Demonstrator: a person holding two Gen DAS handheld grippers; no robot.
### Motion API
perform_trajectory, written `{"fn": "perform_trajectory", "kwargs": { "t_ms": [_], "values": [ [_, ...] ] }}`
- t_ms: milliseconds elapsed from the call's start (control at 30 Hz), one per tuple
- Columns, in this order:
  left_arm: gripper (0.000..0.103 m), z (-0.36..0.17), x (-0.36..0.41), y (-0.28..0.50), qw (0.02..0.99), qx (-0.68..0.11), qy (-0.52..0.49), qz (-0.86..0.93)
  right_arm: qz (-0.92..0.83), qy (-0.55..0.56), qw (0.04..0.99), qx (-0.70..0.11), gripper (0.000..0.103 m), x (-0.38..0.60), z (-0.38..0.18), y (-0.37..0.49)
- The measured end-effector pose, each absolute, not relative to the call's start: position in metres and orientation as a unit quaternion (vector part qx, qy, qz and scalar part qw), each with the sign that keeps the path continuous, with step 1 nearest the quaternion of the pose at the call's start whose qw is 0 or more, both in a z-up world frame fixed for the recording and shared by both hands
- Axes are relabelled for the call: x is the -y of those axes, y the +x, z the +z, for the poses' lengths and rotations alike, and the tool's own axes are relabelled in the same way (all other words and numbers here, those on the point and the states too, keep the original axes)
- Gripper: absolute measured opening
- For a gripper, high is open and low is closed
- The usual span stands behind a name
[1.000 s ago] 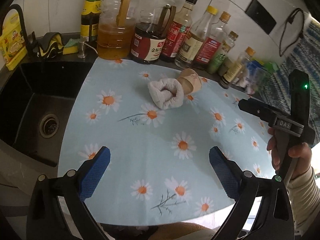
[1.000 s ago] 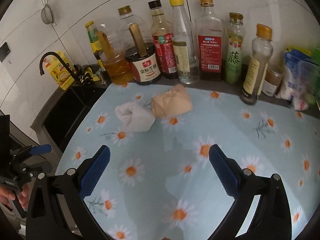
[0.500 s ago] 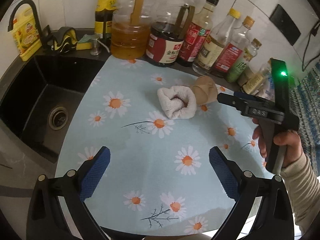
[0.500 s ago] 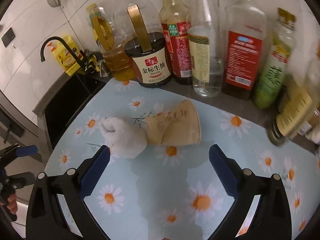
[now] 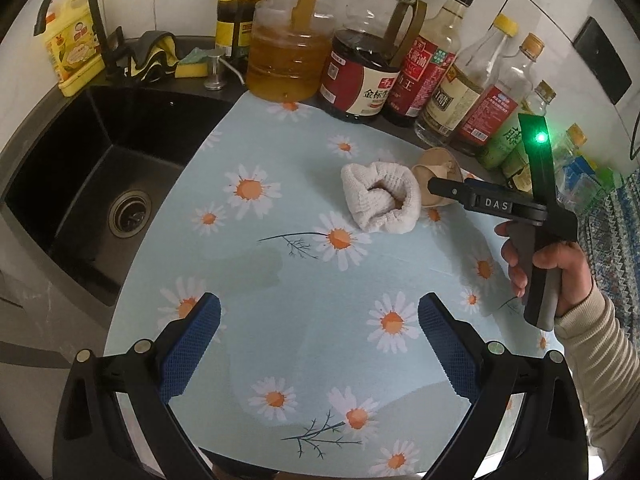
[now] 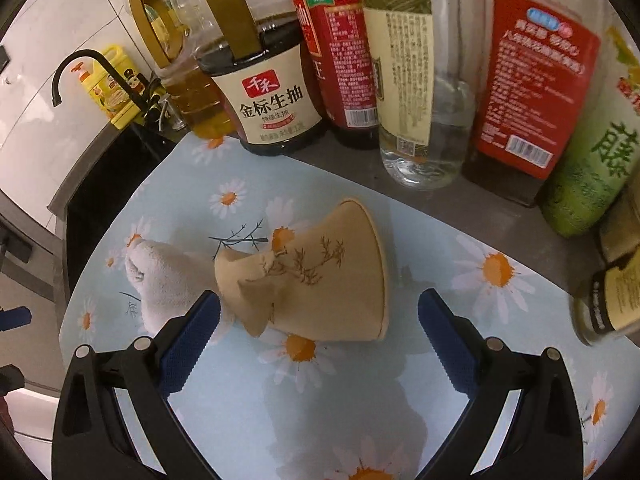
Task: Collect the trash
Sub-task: 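Grasp the tan paper cup with the right tool while the left tool grasps the white knitted cloth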
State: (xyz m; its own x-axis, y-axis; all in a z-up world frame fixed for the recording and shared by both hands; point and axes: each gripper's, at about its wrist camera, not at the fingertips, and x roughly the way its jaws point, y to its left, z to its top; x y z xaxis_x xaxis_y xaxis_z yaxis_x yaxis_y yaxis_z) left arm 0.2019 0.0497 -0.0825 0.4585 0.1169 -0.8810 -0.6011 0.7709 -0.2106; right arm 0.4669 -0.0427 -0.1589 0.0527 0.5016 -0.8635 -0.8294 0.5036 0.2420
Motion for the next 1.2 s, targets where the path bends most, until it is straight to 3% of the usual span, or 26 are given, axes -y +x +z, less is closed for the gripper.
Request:
{"fn": "perform_trajectory", "kwargs": {
  "t_ms": [200, 300, 1200],
  "values": [
    [0.096, -0.085, -0.050, 0.209, 0.812, -0.475, -0.255, 0.222, 0.484, -0.164, 0.696, -0.505, 0.095, 0.039, -0.162, 0.469],
    [0.096, -0.085, -0.050, 0.213, 0.814, -0.474, -0.253, 0.221, 0.493, -0.177, 0.684, -0.508, 0.074, 0.035, -0.163, 0.467],
    [0.096, -0.122, -0.049, 0.331, 0.808, -0.535, -0.189, 0.156, 0.502, -0.092, 0.724, -0.464, 0.071, 0.140, -0.095, 0.444]
  ]
}}
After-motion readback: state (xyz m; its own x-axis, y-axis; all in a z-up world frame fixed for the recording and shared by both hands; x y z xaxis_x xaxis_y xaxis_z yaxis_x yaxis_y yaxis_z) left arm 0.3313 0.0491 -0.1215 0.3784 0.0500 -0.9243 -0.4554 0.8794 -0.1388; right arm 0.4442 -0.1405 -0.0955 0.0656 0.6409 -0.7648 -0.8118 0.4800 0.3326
